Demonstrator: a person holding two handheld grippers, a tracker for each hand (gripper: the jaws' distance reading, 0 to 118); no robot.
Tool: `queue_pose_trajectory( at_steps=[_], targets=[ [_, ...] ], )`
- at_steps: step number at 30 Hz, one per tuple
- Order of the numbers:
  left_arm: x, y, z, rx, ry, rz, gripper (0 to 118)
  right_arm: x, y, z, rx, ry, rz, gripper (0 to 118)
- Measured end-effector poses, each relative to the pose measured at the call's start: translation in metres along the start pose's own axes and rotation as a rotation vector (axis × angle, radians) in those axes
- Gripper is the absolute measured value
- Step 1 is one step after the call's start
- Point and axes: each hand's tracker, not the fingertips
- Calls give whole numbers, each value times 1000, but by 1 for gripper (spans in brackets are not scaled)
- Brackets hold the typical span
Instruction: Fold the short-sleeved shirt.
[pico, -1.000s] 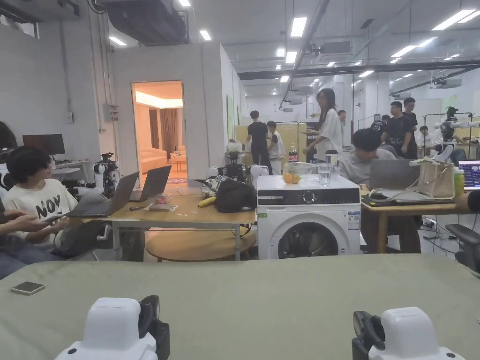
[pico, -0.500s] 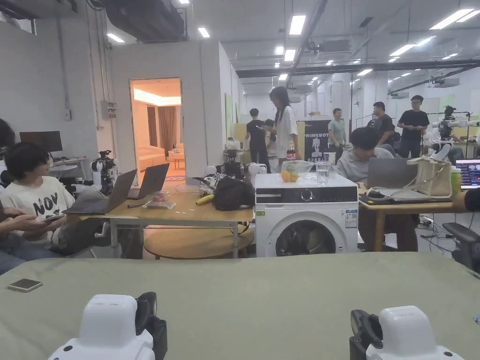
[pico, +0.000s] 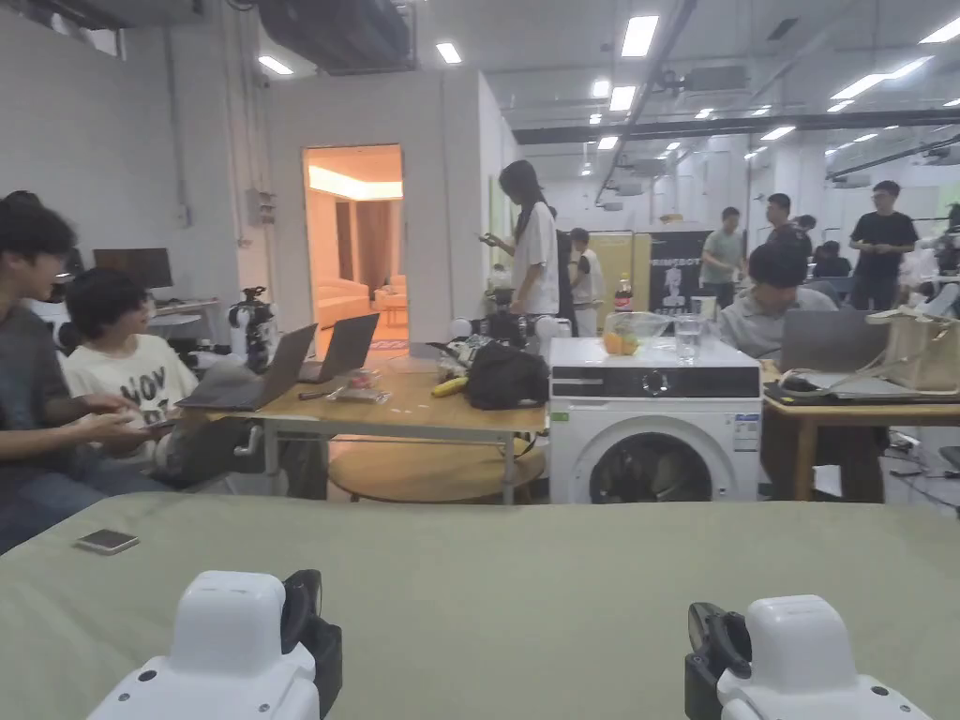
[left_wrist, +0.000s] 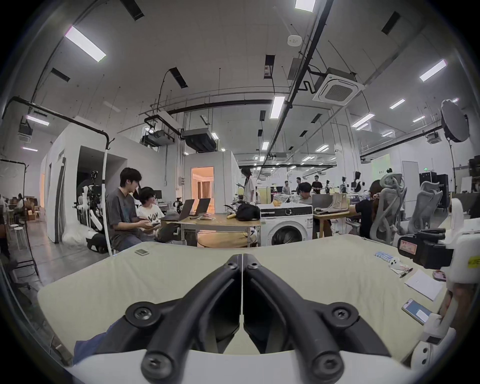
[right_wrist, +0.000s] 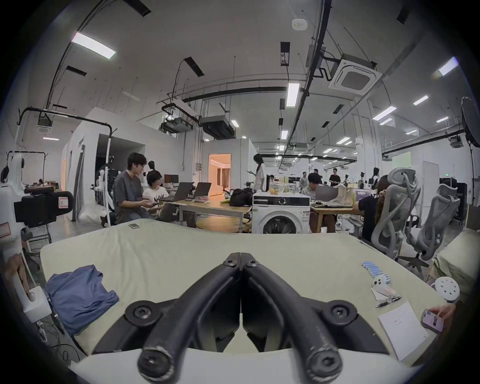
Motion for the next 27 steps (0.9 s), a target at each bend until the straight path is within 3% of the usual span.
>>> queue_pose_trajectory(
  at_steps=[9,13,16,18,19,21,22,27],
  targets=[
    [-72,-10,45,-52,213,13,0,-66,-11,-33,-26,185,-17,0],
    [-90,-13,49,-80,238,-4,0,-83,-15,-41,-47,234,-28,0],
    [-115,-25,34,-250,212,14,0,-88,-21,-43,-63,261,-34,0],
    [-145,-54,15,-455,97,112,2,-86,-28,-39,-78,276,-34,0],
    [-156,-73,7,-541,81,158,27,-85,-32,-37,-86,283,-29,0],
    [-177,-112,-2,-613,75,197,92,-79,-42,-35,-111,277,-12,0],
    [-184,-129,-8,-677,110,213,97,-75,-46,-35,-129,278,-3,0],
    [-217,-203,-37,-876,158,176,94,-53,-61,-36,-197,233,16,0]
  ],
)
